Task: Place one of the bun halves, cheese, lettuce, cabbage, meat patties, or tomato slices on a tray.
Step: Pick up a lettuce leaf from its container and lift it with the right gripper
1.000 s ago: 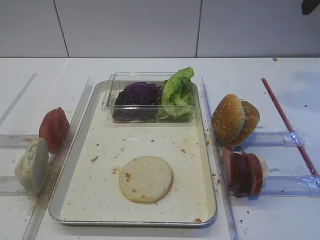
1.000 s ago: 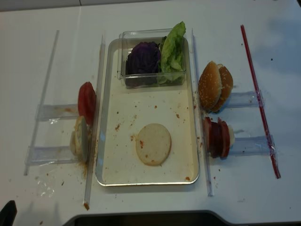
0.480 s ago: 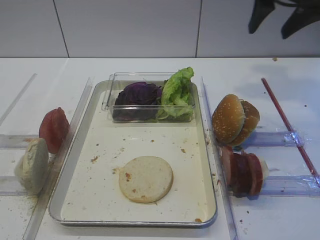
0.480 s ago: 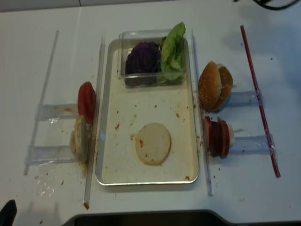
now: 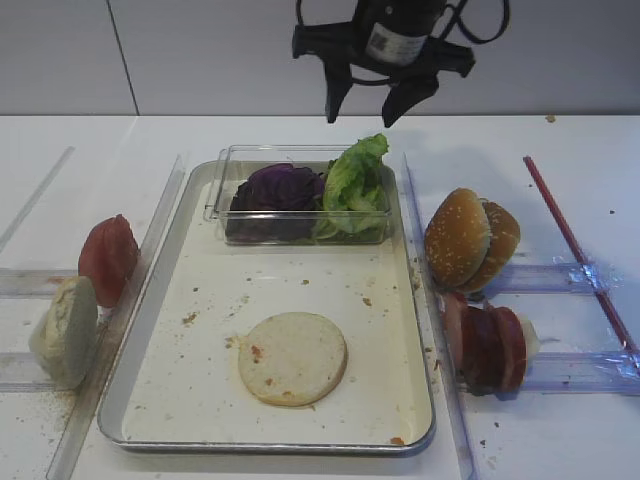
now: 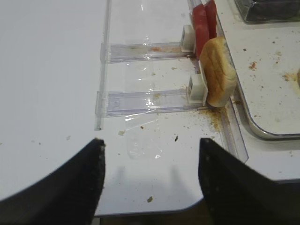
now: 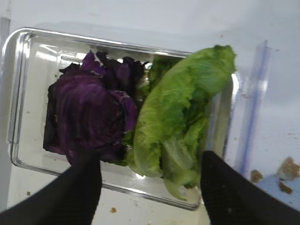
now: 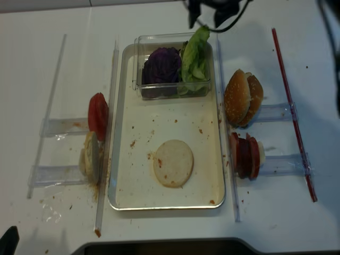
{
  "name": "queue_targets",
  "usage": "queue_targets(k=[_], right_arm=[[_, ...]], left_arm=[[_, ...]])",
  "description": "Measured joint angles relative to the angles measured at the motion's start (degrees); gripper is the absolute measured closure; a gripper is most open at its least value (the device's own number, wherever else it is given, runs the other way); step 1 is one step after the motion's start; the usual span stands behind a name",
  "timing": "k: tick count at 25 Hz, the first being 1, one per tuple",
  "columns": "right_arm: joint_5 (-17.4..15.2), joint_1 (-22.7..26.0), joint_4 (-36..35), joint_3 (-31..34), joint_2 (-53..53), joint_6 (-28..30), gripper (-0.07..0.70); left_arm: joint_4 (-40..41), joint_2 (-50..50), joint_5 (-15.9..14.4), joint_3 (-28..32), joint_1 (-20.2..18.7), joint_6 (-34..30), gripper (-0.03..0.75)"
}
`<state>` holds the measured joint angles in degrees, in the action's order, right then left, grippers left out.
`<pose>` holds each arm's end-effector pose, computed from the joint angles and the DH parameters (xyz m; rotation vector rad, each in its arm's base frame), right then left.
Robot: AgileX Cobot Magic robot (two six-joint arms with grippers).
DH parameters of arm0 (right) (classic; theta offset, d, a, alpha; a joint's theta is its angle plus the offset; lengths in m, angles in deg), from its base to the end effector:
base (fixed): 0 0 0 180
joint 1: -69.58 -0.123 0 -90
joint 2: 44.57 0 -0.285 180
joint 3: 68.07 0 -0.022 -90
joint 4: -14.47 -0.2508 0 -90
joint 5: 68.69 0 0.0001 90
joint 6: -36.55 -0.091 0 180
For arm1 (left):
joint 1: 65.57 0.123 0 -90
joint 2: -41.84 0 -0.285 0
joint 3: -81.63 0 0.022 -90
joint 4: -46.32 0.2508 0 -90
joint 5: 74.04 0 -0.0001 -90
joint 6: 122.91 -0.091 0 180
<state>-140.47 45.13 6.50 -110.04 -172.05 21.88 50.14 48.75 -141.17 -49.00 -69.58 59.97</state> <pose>0.4108 0.1999 0.3076 -0.2143 2.7831 0.3732 -0.0103 0.0063 0.2648 0.0135 2.1519 0.0114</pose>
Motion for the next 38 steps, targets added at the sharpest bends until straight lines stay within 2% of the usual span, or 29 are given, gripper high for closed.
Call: queue_targets(k=[6,29,34,38], right_arm=[[0.22,-1.71,-0.44,-3.79,-5.87,-0.93,0.134],[0.58,-1.71,0.84,-4.08,-12.91,-2.54,0.136],[0.81,-1.71,0.84,-4.18,-14.16,-2.54,0.177],[0.81,-1.71,0.84,-4.18,-14.39,-2.54,0.253]], left_arm=[[0.00,0.00,0.00,0.00,0.00,0.00,0.293],[0.00,0.00,0.00,0.00,0.00,0.08,0.293],[0.00,0.00,0.00,0.00,0.00,0.08,0.293],[0.00,0.00,0.00,0.00,0.00,0.08,0.293]])
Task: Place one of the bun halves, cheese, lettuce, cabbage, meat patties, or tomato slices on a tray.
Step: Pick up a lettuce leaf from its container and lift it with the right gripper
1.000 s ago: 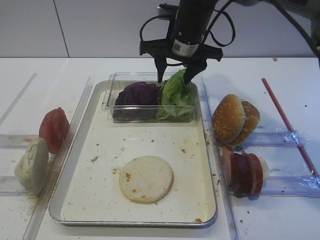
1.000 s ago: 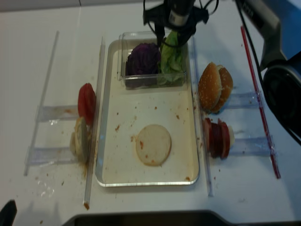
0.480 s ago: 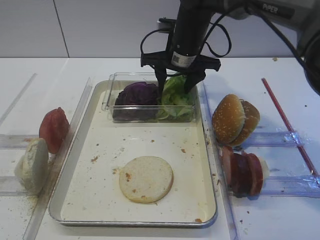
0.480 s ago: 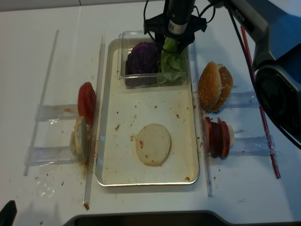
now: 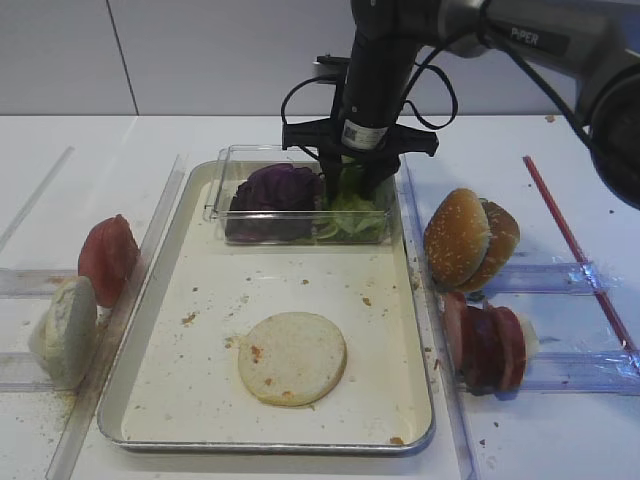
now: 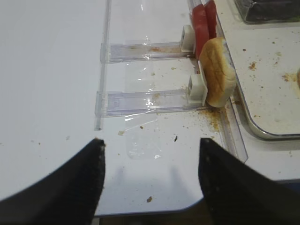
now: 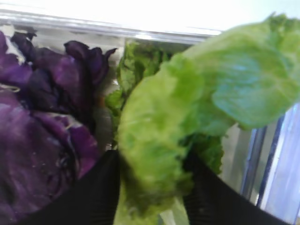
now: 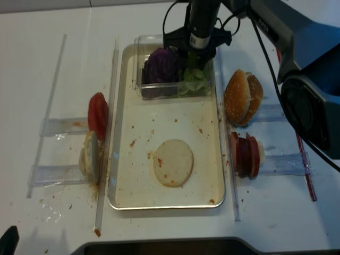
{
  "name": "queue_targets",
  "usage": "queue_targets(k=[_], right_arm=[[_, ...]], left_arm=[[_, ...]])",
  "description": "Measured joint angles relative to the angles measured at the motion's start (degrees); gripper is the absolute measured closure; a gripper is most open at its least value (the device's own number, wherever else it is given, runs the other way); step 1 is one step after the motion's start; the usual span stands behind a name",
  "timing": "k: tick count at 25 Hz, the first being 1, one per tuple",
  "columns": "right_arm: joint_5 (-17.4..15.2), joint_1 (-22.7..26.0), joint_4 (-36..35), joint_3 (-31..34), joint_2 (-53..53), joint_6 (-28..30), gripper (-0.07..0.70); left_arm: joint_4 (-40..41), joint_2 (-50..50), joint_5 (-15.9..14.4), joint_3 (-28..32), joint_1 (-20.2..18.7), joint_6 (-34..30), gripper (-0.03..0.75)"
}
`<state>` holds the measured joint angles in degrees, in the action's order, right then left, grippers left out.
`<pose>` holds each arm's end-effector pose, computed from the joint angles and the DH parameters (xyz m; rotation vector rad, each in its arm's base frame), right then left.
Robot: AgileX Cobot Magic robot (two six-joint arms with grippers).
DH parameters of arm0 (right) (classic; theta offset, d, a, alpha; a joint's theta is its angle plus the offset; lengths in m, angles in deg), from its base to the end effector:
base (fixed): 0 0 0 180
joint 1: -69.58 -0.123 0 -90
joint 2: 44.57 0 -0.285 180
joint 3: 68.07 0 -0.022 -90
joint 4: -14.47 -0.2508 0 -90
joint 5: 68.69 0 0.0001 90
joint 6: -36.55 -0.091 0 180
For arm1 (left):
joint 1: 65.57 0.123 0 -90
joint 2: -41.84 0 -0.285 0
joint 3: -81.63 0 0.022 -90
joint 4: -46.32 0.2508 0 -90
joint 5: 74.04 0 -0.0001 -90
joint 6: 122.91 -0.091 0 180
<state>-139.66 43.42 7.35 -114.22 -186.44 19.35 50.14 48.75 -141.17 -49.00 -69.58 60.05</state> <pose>0.4413 0.2286 0.2079 -0.1914 2.9503 0.2955 -0.0103 0.0063 0.2648 0.0120 2.1519 0.0106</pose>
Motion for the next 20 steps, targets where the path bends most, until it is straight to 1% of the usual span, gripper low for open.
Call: queue_targets(k=[7,10,13,20], right_arm=[[0.00,0.00,0.04,-0.17,0.00,0.00,0.486],[0.00,0.00,0.04,-0.26,0.00,0.00,0.549],[0.00,0.00,0.04,-0.26,0.00,0.00,0.568],[0.00,0.00,-0.54,-0.30,0.98,0.00,0.571]], left_arm=[[0.00,0.00,0.00,0.00,0.00,0.00,0.293],[0.00,0.00,0.00,0.00,0.00,0.00,0.293],[0.00,0.00,0.00,0.00,0.00,0.00,0.293],[0.00,0.00,0.00,0.00,0.00,0.00,0.293]])
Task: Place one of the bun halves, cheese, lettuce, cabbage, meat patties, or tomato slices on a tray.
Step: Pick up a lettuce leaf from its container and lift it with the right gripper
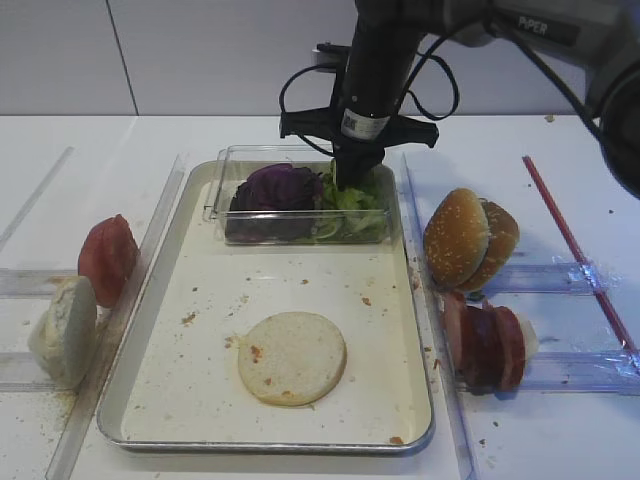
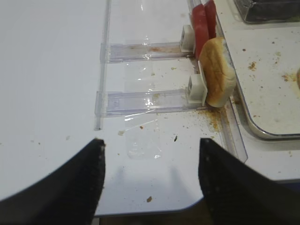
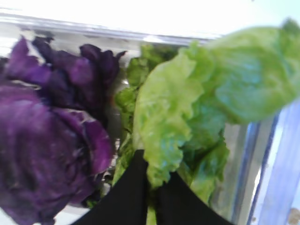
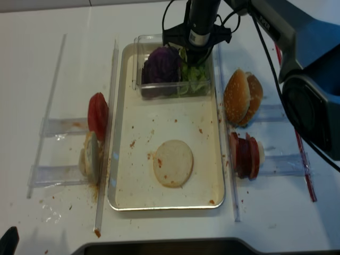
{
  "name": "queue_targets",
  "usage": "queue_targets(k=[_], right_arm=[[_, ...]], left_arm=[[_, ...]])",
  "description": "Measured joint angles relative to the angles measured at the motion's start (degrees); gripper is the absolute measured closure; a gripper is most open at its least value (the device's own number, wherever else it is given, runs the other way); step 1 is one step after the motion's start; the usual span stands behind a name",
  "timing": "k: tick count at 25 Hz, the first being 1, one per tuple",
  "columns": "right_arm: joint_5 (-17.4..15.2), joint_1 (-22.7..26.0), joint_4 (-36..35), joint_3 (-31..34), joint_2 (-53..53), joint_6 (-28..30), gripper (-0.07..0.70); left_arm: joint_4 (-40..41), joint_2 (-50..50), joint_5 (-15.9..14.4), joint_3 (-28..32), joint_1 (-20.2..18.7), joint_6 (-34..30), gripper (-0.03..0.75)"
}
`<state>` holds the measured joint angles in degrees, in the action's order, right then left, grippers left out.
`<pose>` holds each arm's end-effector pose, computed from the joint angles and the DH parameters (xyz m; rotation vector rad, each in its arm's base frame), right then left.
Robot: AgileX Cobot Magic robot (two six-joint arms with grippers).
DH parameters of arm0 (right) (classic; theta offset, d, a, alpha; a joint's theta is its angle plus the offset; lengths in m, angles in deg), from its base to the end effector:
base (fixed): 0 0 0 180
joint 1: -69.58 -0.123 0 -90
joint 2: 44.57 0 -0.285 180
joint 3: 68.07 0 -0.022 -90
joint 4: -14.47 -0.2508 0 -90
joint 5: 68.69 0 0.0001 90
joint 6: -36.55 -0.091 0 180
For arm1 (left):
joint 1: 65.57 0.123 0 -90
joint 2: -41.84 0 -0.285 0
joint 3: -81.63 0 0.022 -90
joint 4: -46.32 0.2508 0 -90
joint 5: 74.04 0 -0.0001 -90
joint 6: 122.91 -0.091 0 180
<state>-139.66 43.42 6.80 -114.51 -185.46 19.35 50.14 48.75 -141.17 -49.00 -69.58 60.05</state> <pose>0.4399 0.2289 0.2179 -0.1891 2.9310 0.3194 -0.0103 0.0063 0.2648 0.0120 2.1519 0.0106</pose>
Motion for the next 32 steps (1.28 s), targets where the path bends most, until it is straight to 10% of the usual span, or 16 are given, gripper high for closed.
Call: queue_targets(k=[32], right_arm=[[-0.62,-4.72,-4.15,7.41,17.39,0.00,0.571]], left_arm=[[0.00,0.00,0.00,0.00,0.00,0.00,0.293]])
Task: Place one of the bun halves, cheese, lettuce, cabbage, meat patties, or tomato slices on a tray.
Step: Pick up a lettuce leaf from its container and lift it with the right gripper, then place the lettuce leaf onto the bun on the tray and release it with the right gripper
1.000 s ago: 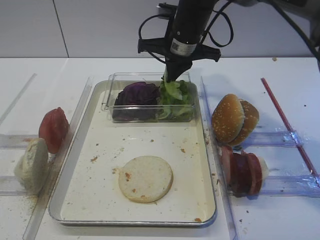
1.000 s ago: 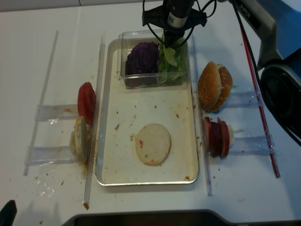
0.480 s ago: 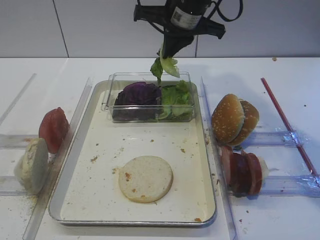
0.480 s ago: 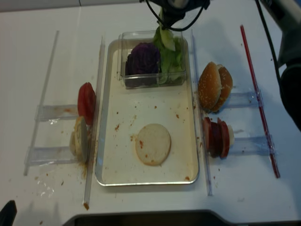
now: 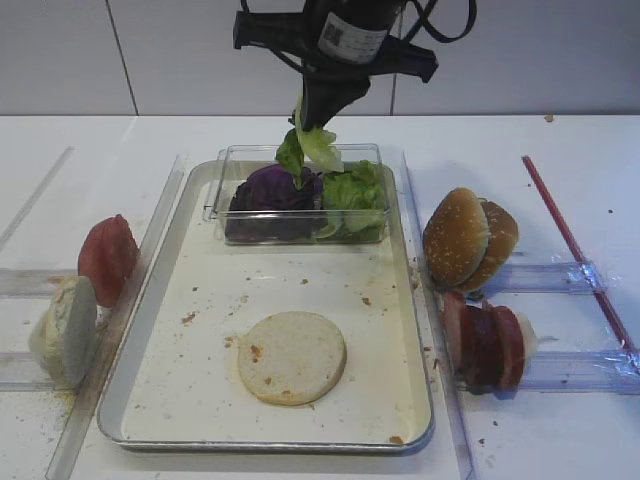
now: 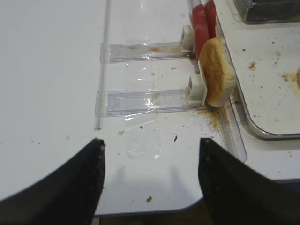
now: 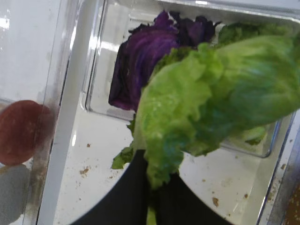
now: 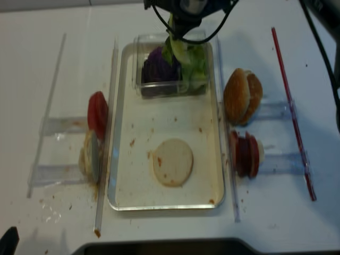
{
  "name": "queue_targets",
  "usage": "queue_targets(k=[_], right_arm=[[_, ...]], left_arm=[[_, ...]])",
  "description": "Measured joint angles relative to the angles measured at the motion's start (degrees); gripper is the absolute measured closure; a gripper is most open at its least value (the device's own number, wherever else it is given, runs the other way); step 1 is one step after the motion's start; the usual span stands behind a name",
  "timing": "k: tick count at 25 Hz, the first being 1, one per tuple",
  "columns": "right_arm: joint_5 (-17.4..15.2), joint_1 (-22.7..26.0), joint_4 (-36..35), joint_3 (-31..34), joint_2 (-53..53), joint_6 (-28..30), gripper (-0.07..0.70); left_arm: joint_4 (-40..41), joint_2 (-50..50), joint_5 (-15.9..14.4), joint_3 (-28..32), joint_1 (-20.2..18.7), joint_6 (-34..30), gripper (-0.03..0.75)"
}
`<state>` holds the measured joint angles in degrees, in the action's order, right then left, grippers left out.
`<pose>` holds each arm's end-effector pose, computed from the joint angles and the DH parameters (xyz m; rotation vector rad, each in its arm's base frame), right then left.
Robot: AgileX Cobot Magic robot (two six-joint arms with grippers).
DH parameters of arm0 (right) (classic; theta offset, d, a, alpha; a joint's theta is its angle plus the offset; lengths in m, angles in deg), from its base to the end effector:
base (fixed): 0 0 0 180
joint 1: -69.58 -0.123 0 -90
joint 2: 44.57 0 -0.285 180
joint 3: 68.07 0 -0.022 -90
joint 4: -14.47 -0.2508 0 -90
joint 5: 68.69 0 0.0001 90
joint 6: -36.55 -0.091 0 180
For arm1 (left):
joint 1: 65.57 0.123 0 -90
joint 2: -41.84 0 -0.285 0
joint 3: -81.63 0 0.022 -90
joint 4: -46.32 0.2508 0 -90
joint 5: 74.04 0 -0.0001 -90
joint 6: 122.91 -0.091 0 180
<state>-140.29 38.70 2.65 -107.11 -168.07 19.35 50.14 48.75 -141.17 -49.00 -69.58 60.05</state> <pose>0.3698 0.2418 0.3254 -0.3006 2.7847 0.5108 -0.0103 0.0063 0.2648 0.0120 2.1519 0.0106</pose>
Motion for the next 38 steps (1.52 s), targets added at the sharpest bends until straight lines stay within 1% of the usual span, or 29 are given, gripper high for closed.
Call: queue_targets(k=[6,10,17,21,24,28,38], right_arm=[[0.00,-2.11,-0.51,8.29,5.04,0.13,0.571],[0.00,-4.49,-2.52,13.17,7.59,0.83,0.571],[0.23,-8.64,-3.40,19.59,8.93,1.04,0.571],[0.59,-11.16,-3.73,21.63,8.93,1.04,0.571],[0.68,-12.08,-3.85,22.96,8.93,1.04,0.571],[0.81,-12.13,-3.62,24.49,8.40,1.04,0.571],[1.14,-12.13,-3.33,24.49,3.20,1.04,0.571]], left_arm=[[0.00,0.00,0.00,0.00,0.00,0.00,0.293],[0.00,0.00,0.00,0.00,0.00,0.00,0.293],[0.00,0.00,0.00,0.00,0.00,0.00,0.293],[0.00,0.00,0.00,0.00,0.00,0.00,0.293],[0.00,0.00,0.00,0.00,0.00,0.00,0.293],[0.00,0.00,0.00,0.00,0.00,0.00,0.293],[0.00,0.00,0.00,0.00,0.00,0.00,0.293]])
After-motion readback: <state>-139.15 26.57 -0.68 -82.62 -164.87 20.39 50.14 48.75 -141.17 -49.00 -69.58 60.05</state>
